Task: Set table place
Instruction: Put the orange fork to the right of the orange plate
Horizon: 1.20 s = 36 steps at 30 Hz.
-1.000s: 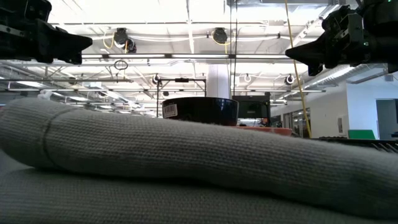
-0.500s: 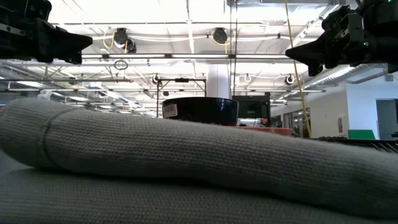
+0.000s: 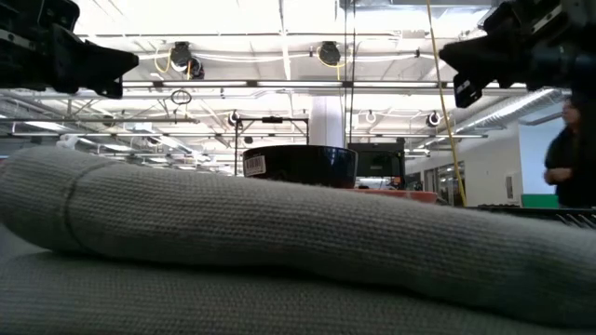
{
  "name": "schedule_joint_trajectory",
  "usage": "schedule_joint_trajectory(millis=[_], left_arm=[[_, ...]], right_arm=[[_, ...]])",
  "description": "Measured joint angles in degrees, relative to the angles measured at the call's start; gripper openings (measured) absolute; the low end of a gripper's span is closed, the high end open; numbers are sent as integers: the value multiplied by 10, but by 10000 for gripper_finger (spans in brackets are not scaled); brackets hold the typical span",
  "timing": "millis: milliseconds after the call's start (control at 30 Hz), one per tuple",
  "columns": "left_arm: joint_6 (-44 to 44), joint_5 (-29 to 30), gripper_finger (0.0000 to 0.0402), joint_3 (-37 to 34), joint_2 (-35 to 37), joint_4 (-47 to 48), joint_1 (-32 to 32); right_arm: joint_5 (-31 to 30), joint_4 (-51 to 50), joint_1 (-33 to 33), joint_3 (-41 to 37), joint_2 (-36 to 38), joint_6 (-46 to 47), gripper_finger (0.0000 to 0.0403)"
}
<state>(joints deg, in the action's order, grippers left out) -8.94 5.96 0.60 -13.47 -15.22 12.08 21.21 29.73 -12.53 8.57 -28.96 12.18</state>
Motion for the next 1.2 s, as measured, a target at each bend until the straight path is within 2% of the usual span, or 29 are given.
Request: schedule_joint_trajectory(millis=[200,300,433,500,733,900,1033,1200], left_arm=[[1,0,33,0,0,0,0],[1,1,33,0,0,0,0],[0,2,33,0,0,0,0],[0,3,33,0,0,0,0],[0,5,33,0,0,0,0],[0,5,33,0,0,0,0],[0,5,33,0,0,0,0],[0,5,33,0,0,0,0]], right_arm=[[0,-3,51,31,-18,-9,119],[-2,-51,81,61,-32,-21,154],[-56,-123,128,102,-61,-54,182],[-75,-145,147,122,-78,-59,189],[-82,-226,209,186,-127,-66,192],[-148,-303,265,224,-161,-65,192],[-195,-360,305,243,-188,-42,192],[-196,-426,352,249,-215,8,192]])
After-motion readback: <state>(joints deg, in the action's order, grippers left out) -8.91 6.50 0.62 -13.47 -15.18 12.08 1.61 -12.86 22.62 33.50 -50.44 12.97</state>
